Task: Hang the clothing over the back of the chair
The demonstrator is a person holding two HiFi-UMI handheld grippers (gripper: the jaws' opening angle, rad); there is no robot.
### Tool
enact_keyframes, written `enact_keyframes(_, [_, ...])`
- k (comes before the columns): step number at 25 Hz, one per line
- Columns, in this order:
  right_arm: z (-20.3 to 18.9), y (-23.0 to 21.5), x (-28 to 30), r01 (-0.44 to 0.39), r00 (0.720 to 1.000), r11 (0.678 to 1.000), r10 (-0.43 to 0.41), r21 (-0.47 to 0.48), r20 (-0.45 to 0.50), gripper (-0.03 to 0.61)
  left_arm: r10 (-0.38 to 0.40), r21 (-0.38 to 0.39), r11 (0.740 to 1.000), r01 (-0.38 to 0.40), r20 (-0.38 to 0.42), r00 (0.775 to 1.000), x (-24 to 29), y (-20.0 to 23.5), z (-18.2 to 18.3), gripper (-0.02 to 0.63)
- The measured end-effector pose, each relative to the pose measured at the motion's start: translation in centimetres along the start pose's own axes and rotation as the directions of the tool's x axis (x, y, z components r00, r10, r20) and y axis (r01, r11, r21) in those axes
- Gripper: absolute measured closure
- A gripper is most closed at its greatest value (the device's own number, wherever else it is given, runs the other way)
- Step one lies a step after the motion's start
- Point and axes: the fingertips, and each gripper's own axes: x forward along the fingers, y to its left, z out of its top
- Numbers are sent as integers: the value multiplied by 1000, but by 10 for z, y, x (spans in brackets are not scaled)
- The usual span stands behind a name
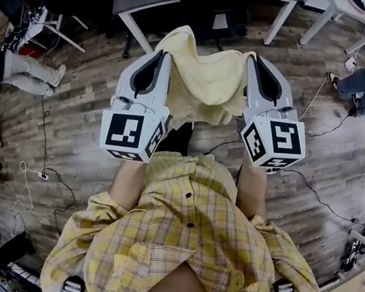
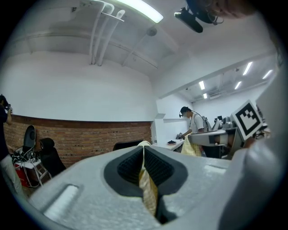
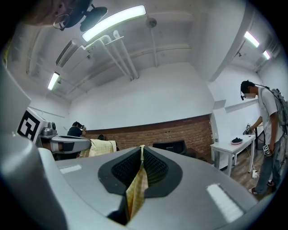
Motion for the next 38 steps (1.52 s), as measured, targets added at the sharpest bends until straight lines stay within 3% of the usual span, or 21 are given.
enact_keyframes(15, [0,-47,94,29,999,999,-30,-36,-22,557,-49,-81,995,51,28,998,111,45,-11,606])
enact_keyframes(29, [36,-75,206,83,997,994,-82,-64,14,557,-124,-85,988,129,62,990,215,107,22,606])
enact_keyframes(38, [58,-85,253,155,988,981,-153,-114,28,557,-212,-98,970,222,105,972,257,137,40,606])
